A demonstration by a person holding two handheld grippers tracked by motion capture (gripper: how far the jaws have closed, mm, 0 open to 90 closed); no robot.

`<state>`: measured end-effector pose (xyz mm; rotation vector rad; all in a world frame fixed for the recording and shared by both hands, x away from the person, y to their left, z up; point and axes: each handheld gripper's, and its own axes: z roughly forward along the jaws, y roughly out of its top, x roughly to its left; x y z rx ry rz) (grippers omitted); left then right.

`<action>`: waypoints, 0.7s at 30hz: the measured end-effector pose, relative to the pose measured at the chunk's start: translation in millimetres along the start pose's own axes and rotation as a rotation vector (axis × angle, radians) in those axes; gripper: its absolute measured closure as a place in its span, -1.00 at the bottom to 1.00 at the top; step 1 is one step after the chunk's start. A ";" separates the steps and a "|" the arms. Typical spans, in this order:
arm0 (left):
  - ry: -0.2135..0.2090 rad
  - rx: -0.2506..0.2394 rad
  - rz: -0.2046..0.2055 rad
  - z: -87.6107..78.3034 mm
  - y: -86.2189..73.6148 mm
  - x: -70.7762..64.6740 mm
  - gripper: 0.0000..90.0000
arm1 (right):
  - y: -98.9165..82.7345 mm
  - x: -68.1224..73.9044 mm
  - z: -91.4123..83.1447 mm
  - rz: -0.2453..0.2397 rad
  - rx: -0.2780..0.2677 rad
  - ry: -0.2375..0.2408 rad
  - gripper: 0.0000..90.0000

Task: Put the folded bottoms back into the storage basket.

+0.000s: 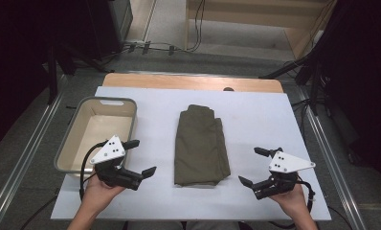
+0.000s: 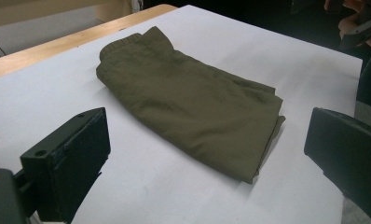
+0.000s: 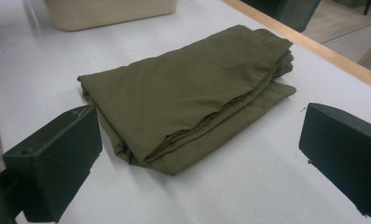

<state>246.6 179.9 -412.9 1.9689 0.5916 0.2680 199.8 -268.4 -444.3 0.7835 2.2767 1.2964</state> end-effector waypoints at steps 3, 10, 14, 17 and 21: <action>-0.005 0.002 0.000 0.6 0.2 -0.1 -1.00 | 0.0 2.4 4.7 -0.013 0.010 0.019 -1.00; 0.002 0.005 -0.003 1.0 -0.4 0.3 -1.00 | -0.1 8.9 13.4 -0.053 0.040 0.034 -1.00; 0.001 0.003 -0.002 0.6 -0.1 0.2 -1.00 | 0.0 13.7 18.2 -0.081 0.043 0.041 -1.00; 0.001 0.003 -0.002 0.5 -0.2 0.3 -1.00 | 0.1 16.1 22.9 -0.096 0.054 0.045 -1.00; 0.004 0.001 -0.003 0.1 -0.3 0.7 -1.00 | -0.6 19.6 29.6 -0.111 0.078 0.054 -1.00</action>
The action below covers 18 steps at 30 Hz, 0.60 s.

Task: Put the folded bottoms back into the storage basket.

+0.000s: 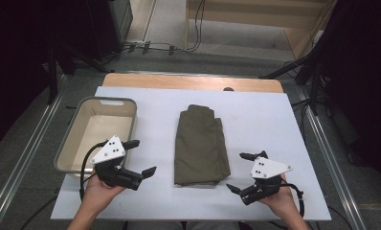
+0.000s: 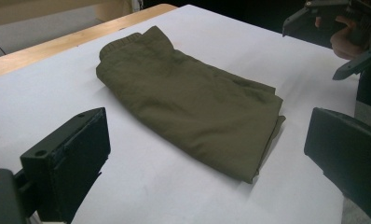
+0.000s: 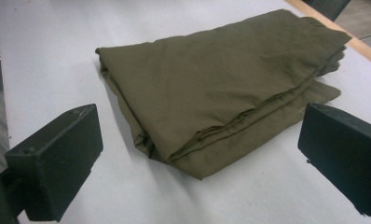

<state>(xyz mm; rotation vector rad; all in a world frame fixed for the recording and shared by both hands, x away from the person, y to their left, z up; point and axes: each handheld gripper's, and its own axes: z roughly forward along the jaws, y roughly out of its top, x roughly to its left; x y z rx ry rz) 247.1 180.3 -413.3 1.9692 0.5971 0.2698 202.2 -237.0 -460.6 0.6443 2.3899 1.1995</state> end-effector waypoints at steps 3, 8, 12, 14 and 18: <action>0.002 -0.002 -0.001 -0.5 0.1 0.3 -1.00 | -0.4 3.2 3.4 -0.017 -0.008 -0.008 -0.91; 0.000 -0.001 0.000 -0.4 0.2 -0.4 -1.00 | 0.3 6.5 11.0 -0.036 0.006 -0.006 -0.91; 0.000 0.004 -0.001 0.0 -0.2 -0.2 -1.00 | 0.2 10.9 18.5 -0.059 0.036 0.000 -0.90; 0.000 0.005 -0.002 -0.3 -0.3 0.2 -1.00 | 0.4 13.3 21.1 -0.073 0.051 0.002 -0.90; 0.000 0.002 -0.007 -1.4 -0.5 1.0 -1.00 | -1.0 15.2 25.6 -0.085 0.066 0.008 -0.89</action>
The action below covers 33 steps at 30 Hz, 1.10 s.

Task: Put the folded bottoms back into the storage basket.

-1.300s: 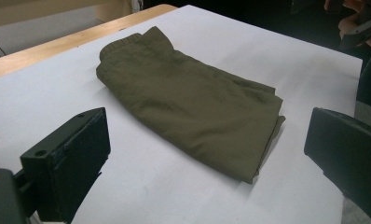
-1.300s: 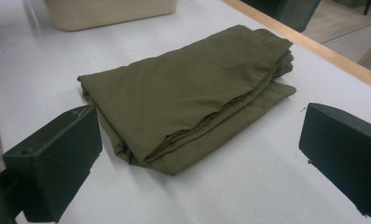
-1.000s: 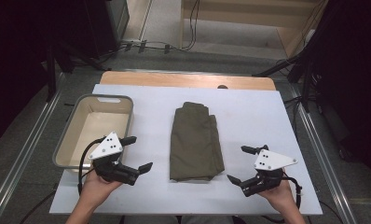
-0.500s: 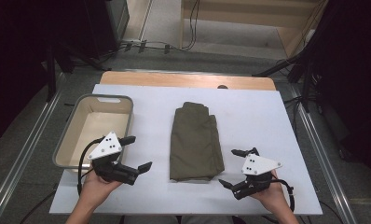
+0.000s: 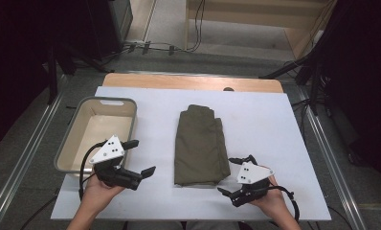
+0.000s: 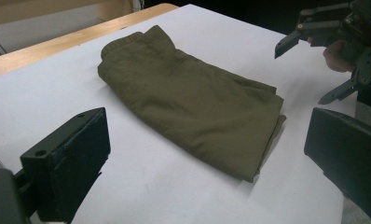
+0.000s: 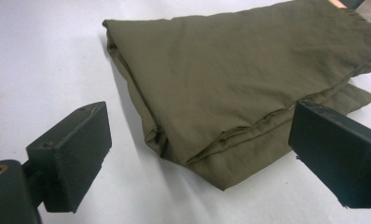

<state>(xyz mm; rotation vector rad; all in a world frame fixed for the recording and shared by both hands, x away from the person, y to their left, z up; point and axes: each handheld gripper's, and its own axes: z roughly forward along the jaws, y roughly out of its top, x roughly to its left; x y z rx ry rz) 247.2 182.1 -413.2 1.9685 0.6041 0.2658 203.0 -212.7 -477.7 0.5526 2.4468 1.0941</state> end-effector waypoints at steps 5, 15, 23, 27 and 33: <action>-0.001 0.004 -0.001 0.6 -0.2 -0.3 -1.00 | -0.1 3.6 7.3 -0.021 0.016 0.016 -0.84; -0.004 0.008 -0.002 1.5 -0.6 -0.4 -1.00 | -0.2 10.6 16.4 -0.070 0.032 0.025 -0.64; -0.009 0.009 -0.002 1.9 -0.4 -0.8 -1.00 | -0.9 14.0 24.9 -0.081 0.060 0.037 -0.51; -0.015 0.012 -0.003 2.1 -0.5 -0.1 -1.00 | -1.7 14.9 28.9 -0.102 0.078 0.036 -0.39; -0.015 0.013 -0.004 3.2 -0.9 -0.1 -1.00 | -1.8 17.2 33.0 -0.123 0.077 0.034 -0.27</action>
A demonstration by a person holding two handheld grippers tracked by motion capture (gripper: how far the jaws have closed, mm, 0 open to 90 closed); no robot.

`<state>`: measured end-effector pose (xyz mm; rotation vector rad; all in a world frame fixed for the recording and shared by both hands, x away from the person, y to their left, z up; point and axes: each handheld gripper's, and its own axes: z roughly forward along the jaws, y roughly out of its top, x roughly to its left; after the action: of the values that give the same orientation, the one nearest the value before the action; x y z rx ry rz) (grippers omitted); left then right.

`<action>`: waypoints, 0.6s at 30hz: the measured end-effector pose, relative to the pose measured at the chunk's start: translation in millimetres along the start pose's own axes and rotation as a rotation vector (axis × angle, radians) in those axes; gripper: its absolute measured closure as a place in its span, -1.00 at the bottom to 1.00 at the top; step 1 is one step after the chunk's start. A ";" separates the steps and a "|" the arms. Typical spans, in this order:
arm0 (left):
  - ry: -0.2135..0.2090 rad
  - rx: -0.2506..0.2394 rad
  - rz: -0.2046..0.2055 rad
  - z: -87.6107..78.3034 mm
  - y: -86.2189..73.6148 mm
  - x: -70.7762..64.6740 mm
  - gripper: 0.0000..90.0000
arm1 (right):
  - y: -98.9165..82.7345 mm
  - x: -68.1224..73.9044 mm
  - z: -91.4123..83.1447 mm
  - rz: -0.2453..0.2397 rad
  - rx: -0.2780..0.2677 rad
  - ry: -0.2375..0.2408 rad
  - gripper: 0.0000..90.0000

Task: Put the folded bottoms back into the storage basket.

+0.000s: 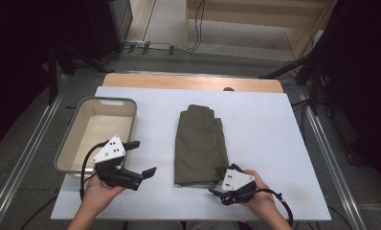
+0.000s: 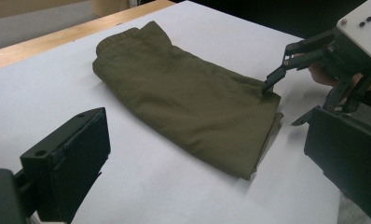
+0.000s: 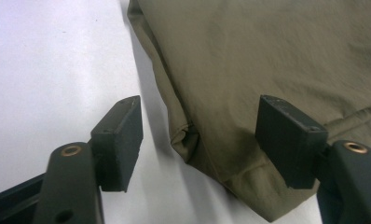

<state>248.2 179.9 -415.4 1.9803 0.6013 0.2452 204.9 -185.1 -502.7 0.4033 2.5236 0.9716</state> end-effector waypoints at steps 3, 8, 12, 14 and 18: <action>-0.002 0.001 -0.002 0.8 0.0 0.2 -1.00 | 0.0 0.2 2.9 -0.002 0.004 0.001 -0.20; -0.003 0.002 -0.001 1.1 -0.2 0.2 -1.00 | -1.5 -0.6 7.3 -0.001 0.016 -0.003 -0.12; -0.003 0.003 -0.002 1.2 -0.4 0.1 -1.00 | -2.8 -0.9 9.6 -0.010 0.031 -0.012 0.03; -0.003 0.004 0.000 1.4 -0.5 0.2 -1.00 | -4.0 -1.5 10.8 -0.010 0.037 -0.008 0.07; -0.004 0.005 -0.003 1.8 -0.8 0.3 -1.00 | -4.8 -3.4 11.9 0.001 0.037 -0.002 0.14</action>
<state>248.9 178.9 -416.9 1.9841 0.6026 0.2377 212.9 -183.0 -513.1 0.4167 2.5437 0.9254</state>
